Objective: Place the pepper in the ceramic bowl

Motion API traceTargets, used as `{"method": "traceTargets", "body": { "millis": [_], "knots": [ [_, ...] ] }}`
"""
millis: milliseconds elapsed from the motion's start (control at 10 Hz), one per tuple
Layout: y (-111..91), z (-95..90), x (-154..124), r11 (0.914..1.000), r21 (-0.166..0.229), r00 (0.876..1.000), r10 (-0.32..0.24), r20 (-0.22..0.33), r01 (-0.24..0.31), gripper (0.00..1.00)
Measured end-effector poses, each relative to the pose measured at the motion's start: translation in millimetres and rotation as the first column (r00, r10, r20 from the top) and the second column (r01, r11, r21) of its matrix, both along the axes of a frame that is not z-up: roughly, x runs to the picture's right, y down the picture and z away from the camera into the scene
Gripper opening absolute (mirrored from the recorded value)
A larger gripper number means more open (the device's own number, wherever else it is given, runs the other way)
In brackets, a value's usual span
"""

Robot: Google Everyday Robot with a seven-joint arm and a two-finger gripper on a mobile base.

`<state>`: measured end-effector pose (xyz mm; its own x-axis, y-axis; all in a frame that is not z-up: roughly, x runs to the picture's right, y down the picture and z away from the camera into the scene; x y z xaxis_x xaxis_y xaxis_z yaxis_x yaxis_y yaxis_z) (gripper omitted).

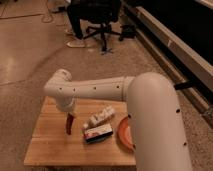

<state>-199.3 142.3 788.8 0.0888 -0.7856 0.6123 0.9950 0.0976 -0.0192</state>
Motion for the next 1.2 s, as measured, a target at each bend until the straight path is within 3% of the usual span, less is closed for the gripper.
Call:
{"method": "traceTargets", "body": {
  "millis": [200, 400, 600, 900, 1200],
  "knots": [
    [0, 2.7, -9, 0.9999, 0.012, 1.0, 0.0, 0.012, 0.0, 0.27],
    [-14, -5.8, -1, 0.9998, 0.019, 1.0, -0.008, 0.013, 0.007, 0.27],
    [-16, -9.9, 4, 0.9995, 0.032, 1.0, -0.004, 0.016, 0.003, 0.27],
    [-11, 3.1, -2, 0.9994, 0.035, 1.0, 0.005, 0.026, -0.006, 0.27],
    [-14, 1.6, 16, 0.9994, 0.034, 1.0, 0.009, 0.024, -0.01, 0.27]
  ]
}}
